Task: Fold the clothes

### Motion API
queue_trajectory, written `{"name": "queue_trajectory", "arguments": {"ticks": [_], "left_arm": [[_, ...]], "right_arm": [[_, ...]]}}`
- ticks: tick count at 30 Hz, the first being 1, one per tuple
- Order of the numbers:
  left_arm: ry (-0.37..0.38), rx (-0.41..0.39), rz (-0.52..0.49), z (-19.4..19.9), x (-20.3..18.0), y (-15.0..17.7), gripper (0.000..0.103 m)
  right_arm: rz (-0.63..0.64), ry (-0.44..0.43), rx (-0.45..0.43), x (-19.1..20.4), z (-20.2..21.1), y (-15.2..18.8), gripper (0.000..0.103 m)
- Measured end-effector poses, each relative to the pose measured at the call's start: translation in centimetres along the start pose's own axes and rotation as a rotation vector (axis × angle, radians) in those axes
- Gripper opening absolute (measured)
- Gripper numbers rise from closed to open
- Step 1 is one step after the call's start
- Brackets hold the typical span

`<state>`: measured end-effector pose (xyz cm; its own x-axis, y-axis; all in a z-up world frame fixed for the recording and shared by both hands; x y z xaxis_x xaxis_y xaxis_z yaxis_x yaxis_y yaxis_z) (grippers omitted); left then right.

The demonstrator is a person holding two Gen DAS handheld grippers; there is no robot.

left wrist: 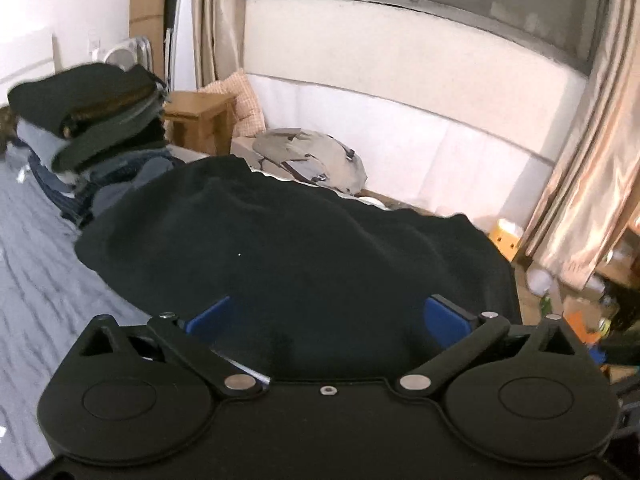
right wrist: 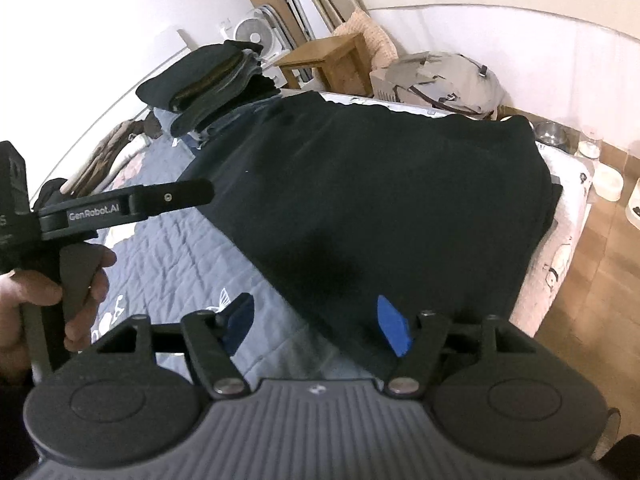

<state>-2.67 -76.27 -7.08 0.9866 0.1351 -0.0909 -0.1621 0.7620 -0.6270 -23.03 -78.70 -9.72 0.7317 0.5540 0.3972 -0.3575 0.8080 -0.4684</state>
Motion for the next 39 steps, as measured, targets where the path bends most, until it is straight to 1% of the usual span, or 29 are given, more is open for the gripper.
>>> {"name": "queue_trajectory", "arguments": {"ticks": [5, 7, 11, 14, 17, 20, 23, 27, 30, 34, 39], "left_arm": [[0.001, 0.0, 0.015, 2.1, -0.6, 1.7, 0.103], [-0.015, 0.0, 0.018, 2.9, -0.9, 2.4, 0.103], [-0.047, 0.028, -0.001, 4.0, -1.6, 3.7, 0.103], [-0.054, 0.086, -0.015, 4.4, -2.0, 4.6, 0.103], [-0.058, 0.09, -0.027, 5.3, -2.5, 5.6, 0.103], [-0.05, 0.101, -0.002, 6.4, -2.7, 6.2, 0.103], [-0.026, 0.126, 0.036, 7.2, -2.7, 6.4, 0.103], [-0.052, 0.116, 0.015, 8.4, -3.1, 6.2, 0.103], [-0.064, 0.113, 0.0, 9.2, -3.3, 5.9, 0.103], [-0.057, 0.108, -0.007, 10.0, -3.3, 5.4, 0.103], [-0.049, 0.121, -0.037, 10.1, -3.1, 4.9, 0.103]], "right_arm": [[0.037, 0.037, -0.012, 0.6, 1.7, 0.9, 0.068], [0.058, 0.05, -0.007, 0.7, 2.5, 1.3, 0.068], [0.12, 0.057, 0.03, 1.4, 4.3, 2.1, 0.068], [0.194, 0.073, 0.059, 2.3, 5.7, 2.7, 0.068], [0.255, 0.097, 0.071, 3.0, 7.4, 3.1, 0.068], [0.269, 0.103, 0.07, 3.7, 8.9, 3.4, 0.069], [0.269, 0.086, 0.079, 4.3, 10.1, 3.9, 0.069], [0.302, 0.109, 0.073, 5.3, 10.8, 4.6, 0.069], [0.3, 0.117, 0.063, 5.6, 11.0, 4.6, 0.069], [0.288, 0.137, 0.049, 5.6, 11.1, 4.2, 0.069], [0.28, 0.169, 0.047, 5.7, 11.7, 4.2, 0.069]]}}
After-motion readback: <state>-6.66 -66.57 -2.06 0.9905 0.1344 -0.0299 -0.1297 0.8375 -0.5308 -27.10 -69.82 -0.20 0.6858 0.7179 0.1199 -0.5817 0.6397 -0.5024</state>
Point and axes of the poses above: each gripper's, at about its wrist camera, not at the fingertips, and z roughly against the way its jaws point, x to its left, y to its underside, the point moved 3 cm from there along -z, roughly the way its jaws point, and after that the axes turned 11 degrees about x, right-handed, at the moved point
